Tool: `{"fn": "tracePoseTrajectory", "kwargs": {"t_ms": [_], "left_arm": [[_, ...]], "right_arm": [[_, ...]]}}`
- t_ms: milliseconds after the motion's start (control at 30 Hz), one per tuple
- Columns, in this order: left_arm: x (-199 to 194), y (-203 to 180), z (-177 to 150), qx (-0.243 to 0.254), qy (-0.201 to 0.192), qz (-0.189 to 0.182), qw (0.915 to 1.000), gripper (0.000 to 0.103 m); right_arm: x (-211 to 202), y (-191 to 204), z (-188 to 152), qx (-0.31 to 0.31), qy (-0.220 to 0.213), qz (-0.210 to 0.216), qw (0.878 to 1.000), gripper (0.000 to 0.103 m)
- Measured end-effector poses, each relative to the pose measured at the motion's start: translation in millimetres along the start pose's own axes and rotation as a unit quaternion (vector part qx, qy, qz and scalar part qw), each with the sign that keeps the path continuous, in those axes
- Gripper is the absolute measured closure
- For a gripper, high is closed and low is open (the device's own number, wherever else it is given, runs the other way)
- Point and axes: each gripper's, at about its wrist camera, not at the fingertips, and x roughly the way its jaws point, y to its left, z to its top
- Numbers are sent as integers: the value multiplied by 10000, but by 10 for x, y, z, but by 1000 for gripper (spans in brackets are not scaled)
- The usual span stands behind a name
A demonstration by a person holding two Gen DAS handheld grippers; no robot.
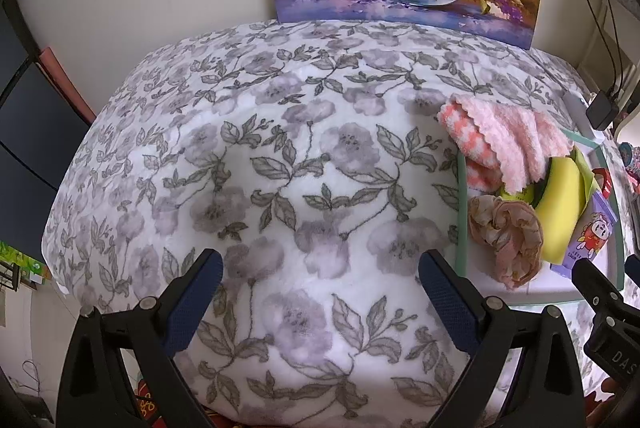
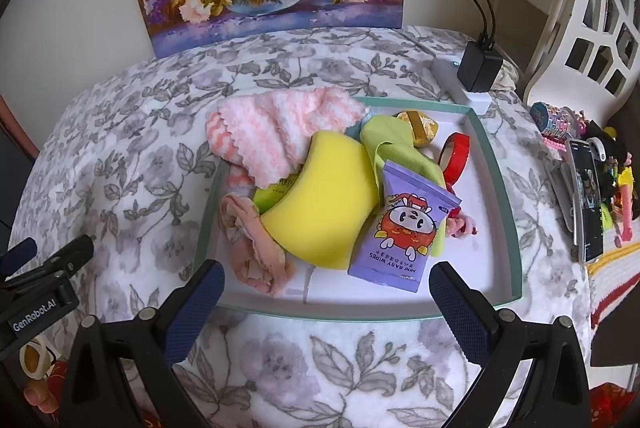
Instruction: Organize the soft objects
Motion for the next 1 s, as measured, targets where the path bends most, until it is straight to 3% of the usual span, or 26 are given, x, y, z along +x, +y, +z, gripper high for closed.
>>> {"fn": "tracePoseTrajectory", "kwargs": {"t_ms": [1000], "left_arm": [[33, 14, -11, -22, 32, -15, 10000, 5]], "right_arm": [[32, 13, -4, -35, 48, 6, 10000, 0]]}}
